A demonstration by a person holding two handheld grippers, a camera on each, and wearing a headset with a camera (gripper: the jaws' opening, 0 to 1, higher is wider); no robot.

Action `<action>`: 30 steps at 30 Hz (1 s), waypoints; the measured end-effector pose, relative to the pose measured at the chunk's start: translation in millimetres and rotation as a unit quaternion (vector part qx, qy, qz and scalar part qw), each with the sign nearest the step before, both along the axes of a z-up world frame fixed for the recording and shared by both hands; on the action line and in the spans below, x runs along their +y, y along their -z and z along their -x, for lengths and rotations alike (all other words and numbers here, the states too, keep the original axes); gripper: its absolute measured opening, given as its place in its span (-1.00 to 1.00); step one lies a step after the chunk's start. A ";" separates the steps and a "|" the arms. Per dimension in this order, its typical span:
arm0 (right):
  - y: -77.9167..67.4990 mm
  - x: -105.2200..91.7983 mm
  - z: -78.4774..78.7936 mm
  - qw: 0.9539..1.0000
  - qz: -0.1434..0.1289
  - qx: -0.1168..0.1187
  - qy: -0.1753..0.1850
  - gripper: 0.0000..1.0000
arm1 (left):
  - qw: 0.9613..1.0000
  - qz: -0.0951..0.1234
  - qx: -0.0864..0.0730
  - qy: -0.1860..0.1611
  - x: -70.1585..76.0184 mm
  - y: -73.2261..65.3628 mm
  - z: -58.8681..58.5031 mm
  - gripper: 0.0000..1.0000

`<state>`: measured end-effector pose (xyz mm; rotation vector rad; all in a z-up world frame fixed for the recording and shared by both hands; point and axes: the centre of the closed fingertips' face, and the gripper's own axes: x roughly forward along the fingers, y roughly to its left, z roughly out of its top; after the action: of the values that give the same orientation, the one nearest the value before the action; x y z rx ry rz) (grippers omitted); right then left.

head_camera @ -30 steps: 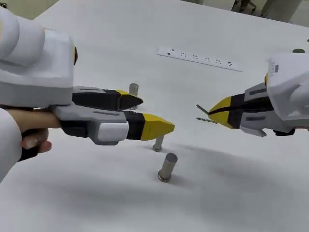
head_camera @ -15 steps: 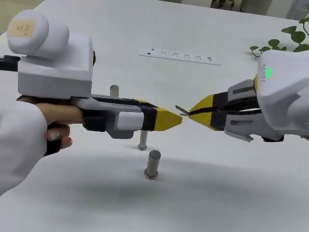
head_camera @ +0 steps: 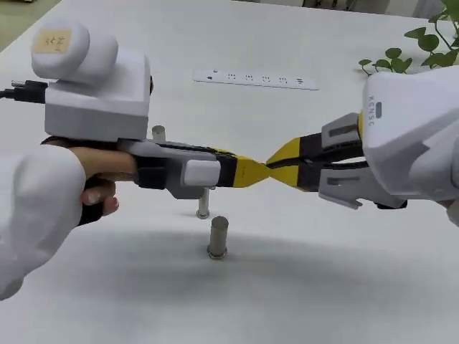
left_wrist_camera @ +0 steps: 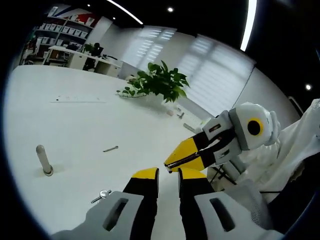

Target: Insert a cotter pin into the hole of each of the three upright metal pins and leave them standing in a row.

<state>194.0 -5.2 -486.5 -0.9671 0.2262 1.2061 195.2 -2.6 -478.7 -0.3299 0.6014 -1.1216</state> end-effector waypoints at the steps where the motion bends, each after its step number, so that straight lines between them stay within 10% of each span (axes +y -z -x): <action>1: 0.3 -0.7 0.4 1.000 0.000 -0.001 0.000 -1.00 | 1.000 0.003 0.002 0.002 -0.9 -0.3 0.6 -0.83; 25: 2.9 -3.5 10.6 1.000 0.000 0.001 -0.004 -1.00 | 1.000 0.001 0.027 0.001 -7.1 7.2 1.9 -0.98; 30: 2.5 -3.3 12.7 1.000 0.001 -0.001 -0.007 -1.00 | 0.998 0.014 0.055 -0.004 -5.3 8.5 2.1 -0.98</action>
<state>181.3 -8.5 -489.0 -0.9733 0.2204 1.2184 193.1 -7.8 -487.2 -0.4193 0.6805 -1.1095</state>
